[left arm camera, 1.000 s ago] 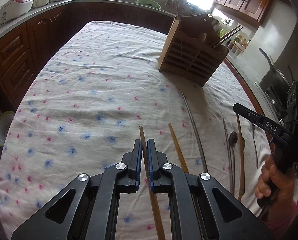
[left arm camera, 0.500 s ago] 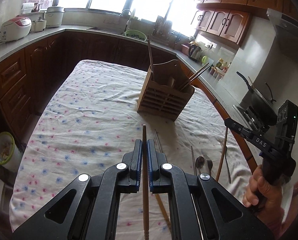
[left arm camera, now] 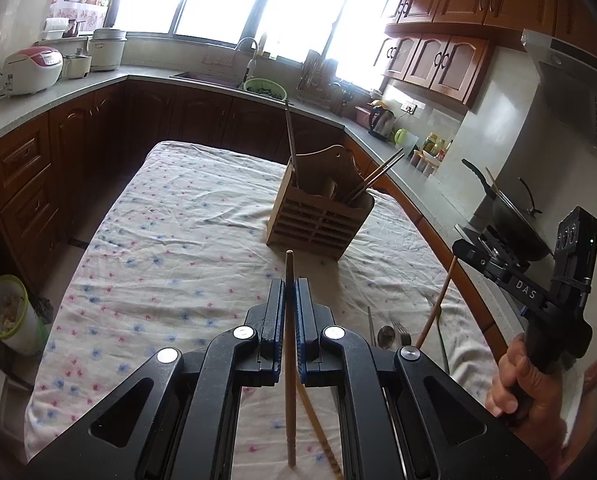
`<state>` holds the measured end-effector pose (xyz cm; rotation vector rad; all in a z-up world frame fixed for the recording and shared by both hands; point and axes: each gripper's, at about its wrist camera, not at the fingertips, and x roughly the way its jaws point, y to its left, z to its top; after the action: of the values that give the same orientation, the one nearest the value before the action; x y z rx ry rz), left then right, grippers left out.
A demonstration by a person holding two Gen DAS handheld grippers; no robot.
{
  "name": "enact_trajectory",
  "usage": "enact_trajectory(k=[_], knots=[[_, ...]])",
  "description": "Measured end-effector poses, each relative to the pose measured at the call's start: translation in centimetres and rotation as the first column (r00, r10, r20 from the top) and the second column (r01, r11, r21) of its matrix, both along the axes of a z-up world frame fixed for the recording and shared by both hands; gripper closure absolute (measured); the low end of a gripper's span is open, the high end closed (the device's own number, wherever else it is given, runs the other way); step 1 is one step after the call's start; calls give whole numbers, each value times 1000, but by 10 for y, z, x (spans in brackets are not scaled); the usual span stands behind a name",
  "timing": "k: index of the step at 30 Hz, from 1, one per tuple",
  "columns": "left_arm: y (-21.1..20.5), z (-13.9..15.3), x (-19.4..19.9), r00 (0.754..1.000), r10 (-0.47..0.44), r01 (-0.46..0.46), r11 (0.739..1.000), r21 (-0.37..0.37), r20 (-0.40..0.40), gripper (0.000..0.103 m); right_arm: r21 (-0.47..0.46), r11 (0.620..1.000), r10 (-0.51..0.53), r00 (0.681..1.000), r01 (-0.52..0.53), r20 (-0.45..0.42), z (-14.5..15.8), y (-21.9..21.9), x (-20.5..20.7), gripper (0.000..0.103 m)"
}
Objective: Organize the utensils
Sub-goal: 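Lift both held chopsticks up toward the wooden holder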
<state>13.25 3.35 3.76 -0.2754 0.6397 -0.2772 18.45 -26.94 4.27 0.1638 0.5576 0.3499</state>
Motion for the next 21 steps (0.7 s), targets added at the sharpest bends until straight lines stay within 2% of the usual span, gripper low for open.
enact_trajectory(k=[21], knots=[[-1,21,16,998,8,-7,1000,-17,59,99,36,998,-49,996,47,73,23,-16,3,99]])
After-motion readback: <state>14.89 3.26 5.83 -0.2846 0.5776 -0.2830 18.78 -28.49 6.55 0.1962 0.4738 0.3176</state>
